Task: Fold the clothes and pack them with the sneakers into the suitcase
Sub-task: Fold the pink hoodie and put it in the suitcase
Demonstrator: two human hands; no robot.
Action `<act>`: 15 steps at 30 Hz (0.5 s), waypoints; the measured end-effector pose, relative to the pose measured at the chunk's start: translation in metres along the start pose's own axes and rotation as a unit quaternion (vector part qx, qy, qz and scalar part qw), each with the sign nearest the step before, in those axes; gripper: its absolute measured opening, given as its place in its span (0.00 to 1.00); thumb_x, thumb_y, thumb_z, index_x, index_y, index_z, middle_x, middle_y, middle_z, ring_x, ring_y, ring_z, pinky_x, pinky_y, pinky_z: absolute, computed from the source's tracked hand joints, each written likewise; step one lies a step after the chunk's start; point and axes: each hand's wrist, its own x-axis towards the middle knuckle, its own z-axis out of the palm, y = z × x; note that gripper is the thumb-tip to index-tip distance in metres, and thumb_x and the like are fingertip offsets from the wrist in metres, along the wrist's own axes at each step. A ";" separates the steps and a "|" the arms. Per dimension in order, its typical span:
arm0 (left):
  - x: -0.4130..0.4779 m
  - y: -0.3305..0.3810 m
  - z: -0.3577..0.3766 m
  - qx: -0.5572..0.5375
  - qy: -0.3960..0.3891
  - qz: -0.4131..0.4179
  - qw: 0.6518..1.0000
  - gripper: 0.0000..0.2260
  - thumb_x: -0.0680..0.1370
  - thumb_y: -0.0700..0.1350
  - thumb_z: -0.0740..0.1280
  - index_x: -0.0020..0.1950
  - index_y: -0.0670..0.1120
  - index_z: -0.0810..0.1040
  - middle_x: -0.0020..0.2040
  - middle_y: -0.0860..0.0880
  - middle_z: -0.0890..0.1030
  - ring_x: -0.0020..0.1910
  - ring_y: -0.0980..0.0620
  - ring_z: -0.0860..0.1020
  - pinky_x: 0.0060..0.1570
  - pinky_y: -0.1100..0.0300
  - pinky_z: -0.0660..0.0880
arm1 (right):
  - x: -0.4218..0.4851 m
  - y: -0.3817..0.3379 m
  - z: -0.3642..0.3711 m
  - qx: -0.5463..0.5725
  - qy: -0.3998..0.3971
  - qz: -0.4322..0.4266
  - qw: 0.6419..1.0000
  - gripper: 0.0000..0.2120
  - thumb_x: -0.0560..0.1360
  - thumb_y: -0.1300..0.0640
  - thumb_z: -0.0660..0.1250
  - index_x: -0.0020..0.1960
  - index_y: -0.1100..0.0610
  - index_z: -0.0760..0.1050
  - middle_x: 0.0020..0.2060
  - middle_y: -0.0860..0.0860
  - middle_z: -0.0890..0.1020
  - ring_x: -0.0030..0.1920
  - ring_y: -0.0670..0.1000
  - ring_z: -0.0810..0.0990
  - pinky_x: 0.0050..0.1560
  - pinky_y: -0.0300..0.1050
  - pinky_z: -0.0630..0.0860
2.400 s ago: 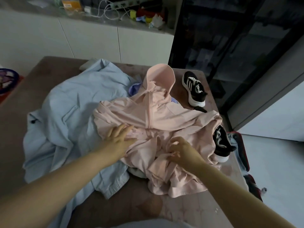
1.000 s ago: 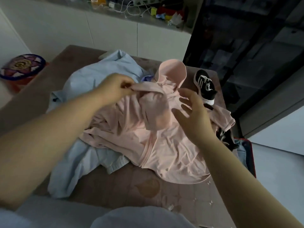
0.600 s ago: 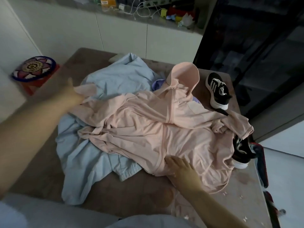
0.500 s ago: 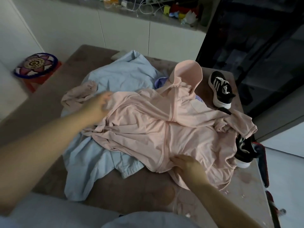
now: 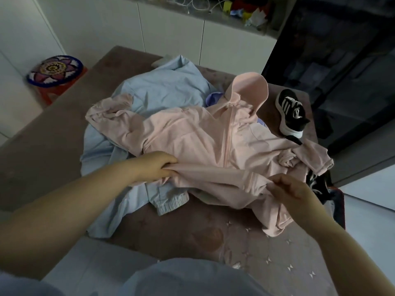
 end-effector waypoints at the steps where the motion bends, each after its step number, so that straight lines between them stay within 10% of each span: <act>1: -0.005 0.001 -0.004 -0.009 -0.020 -0.006 1.000 0.09 0.76 0.48 0.67 0.44 0.43 0.76 0.35 0.50 0.77 0.33 0.56 0.73 0.35 0.63 0.69 | -0.001 0.004 0.000 -0.041 -0.014 0.005 0.999 0.03 0.75 0.58 0.66 0.44 0.54 0.78 0.35 0.53 0.81 0.32 0.42 0.75 0.35 0.33 0.70; 6: -0.020 -0.009 0.010 0.060 -0.134 -0.050 0.988 0.08 0.77 0.45 0.65 0.39 0.50 0.70 0.35 0.55 0.70 0.34 0.60 0.67 0.34 0.69 0.63 | -0.006 0.049 0.038 -0.293 -0.191 0.068 0.934 0.10 0.77 0.51 0.63 0.36 0.45 0.70 0.31 0.44 0.75 0.31 0.38 0.70 0.35 0.34 0.66; 15: -0.017 -0.008 0.022 0.128 -0.253 -0.117 0.952 0.11 0.78 0.48 0.64 0.59 0.48 0.75 0.54 0.49 0.77 0.51 0.52 0.74 0.51 0.60 0.70 | -0.009 0.061 0.062 -0.286 -0.242 0.051 0.926 0.07 0.76 0.56 0.61 0.41 0.49 0.75 0.40 0.44 0.79 0.44 0.46 0.77 0.43 0.35 0.69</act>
